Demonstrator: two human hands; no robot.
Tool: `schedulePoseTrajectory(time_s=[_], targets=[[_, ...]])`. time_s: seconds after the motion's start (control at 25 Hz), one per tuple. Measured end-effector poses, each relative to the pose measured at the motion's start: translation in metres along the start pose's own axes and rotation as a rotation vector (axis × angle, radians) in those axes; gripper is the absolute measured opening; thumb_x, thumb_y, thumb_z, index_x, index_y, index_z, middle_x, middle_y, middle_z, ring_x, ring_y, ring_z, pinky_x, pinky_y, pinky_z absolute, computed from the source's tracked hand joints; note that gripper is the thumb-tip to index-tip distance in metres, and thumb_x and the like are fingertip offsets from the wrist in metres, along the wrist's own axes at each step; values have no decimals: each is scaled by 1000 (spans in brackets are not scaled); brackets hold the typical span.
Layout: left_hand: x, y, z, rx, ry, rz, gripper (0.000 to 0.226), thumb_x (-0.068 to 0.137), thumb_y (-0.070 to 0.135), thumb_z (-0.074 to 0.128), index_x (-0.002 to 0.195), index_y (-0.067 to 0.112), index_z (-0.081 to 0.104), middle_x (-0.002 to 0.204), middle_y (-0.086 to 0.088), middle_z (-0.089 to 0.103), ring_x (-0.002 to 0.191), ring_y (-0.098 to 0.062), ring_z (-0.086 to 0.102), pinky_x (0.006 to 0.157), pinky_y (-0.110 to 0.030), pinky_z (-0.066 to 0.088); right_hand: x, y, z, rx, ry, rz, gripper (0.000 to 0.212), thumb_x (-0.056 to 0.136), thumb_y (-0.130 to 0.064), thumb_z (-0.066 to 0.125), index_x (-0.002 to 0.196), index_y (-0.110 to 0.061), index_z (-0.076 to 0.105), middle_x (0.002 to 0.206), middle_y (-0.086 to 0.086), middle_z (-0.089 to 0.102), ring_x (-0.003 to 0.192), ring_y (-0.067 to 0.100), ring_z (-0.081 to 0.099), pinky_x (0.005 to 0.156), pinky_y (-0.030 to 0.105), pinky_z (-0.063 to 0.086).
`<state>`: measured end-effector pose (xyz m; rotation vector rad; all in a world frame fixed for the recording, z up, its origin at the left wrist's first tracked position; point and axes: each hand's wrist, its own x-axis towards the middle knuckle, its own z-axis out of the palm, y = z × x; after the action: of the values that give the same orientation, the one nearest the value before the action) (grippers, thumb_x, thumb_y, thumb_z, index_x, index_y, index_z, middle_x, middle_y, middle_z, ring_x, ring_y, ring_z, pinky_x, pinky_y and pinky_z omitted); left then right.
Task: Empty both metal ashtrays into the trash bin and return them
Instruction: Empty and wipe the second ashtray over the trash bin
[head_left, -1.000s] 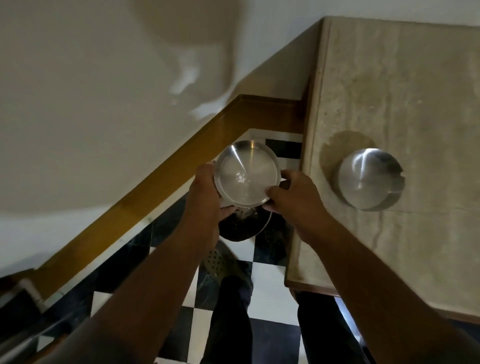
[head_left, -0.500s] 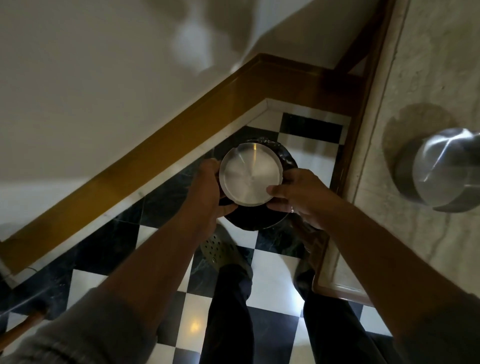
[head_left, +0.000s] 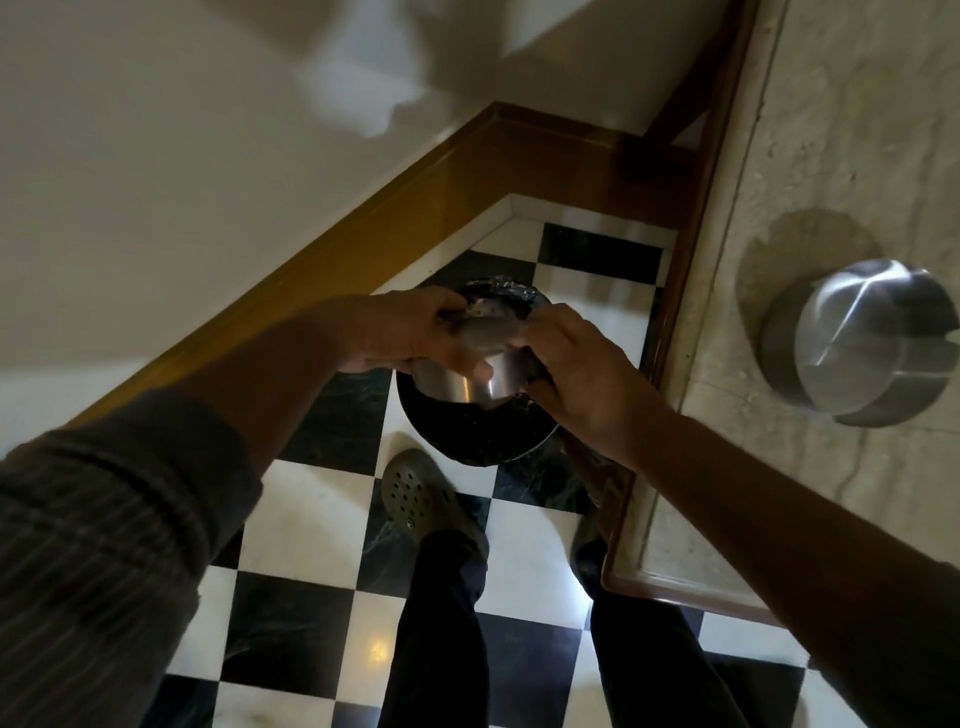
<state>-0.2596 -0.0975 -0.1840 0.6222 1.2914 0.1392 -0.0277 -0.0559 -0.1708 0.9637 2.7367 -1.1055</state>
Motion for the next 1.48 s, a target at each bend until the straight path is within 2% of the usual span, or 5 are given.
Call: schedulePoseTrajectory(time_s=[0.68, 0.88, 1.16, 1.36, 1.48], targets=[[10, -11, 35, 886, 506, 436, 134, 48, 62, 90, 150, 2, 28, 151, -18, 41, 136, -33, 39, 114, -39, 32, -20, -27, -26, -228, 340, -277, 115, 77, -76, 60, 149, 4, 17, 158, 30, 8, 153, 33, -5, 125, 49, 9], [10, -11, 38, 930, 553, 491, 126, 49, 60, 85, 145, -5, 34, 142, -24, 48, 127, -38, 48, 106, -42, 41, -22, -20, 0, -506, -490, -197, 130, 71, -86, 49, 155, 1, 3, 164, 22, -8, 153, 38, -6, 126, 54, 7], [6, -21, 35, 862, 564, 450, 132, 48, 62, 89, 148, -3, 31, 147, -21, 44, 132, -35, 41, 111, -41, 33, -19, -26, -6, -275, 193, -252, 128, 71, -89, 47, 151, 5, 14, 161, 28, 7, 154, 37, -1, 126, 47, 5], [6, -24, 38, 897, 561, 422, 128, 51, 60, 85, 146, -5, 32, 144, -25, 46, 130, -38, 46, 109, -42, 37, -18, -20, 8, -523, -500, -153, 137, 65, -83, 59, 155, -4, -7, 165, 20, -11, 153, 36, -11, 125, 49, -3], [4, -33, 43, 858, 562, 420, 124, 54, 56, 88, 147, -6, 34, 147, -24, 45, 135, -38, 41, 115, -39, 29, -12, -24, 6, -450, -321, -226, 134, 66, -85, 56, 155, 0, 2, 165, 22, -2, 154, 37, -3, 126, 49, 7]])
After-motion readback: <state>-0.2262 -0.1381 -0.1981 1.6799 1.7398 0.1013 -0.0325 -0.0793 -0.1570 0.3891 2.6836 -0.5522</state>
